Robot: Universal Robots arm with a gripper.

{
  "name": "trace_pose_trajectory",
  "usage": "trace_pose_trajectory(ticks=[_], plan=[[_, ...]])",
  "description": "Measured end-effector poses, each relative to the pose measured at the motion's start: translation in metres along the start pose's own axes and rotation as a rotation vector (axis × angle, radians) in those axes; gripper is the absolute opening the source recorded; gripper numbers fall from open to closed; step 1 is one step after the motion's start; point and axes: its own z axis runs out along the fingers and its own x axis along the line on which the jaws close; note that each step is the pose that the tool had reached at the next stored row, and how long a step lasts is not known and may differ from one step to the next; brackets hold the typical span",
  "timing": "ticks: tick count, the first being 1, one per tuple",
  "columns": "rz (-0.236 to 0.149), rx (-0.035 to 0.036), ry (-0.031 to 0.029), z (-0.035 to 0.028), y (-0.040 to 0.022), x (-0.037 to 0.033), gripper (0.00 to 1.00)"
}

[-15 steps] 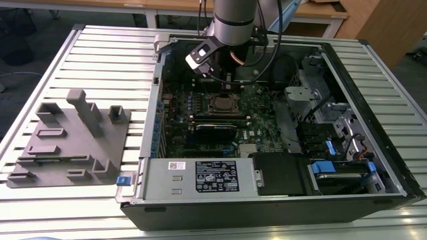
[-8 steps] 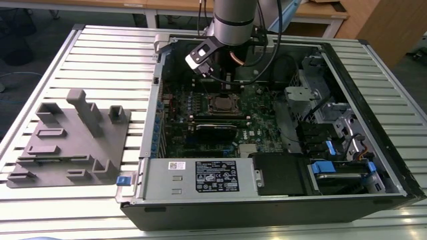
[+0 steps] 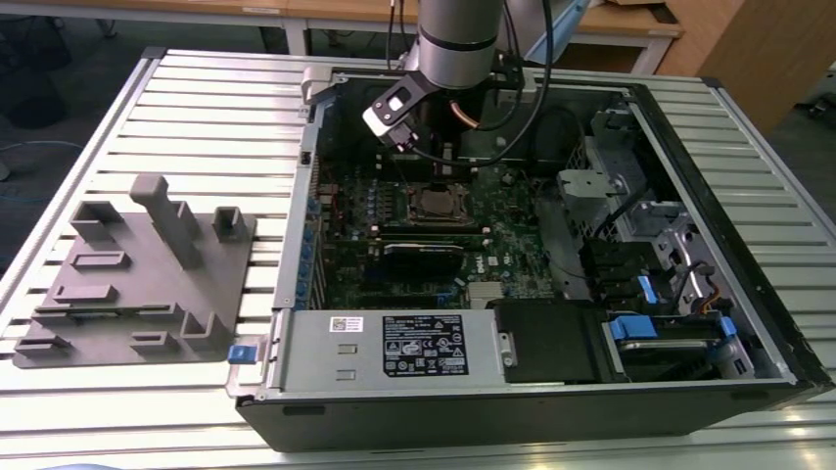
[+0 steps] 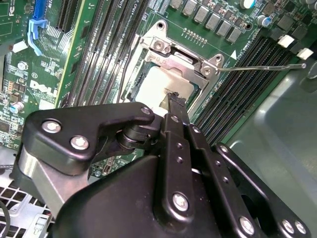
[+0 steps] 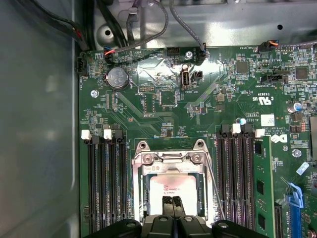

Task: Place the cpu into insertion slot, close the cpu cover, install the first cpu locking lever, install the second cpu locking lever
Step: 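Close the cpu cover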

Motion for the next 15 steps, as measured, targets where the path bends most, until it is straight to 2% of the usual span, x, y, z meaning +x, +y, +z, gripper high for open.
trace_pose_trajectory(ticks=[15], plan=[[-0.001,0.0000,0.0001,0.0019,0.0000,-0.0004,0.11]])
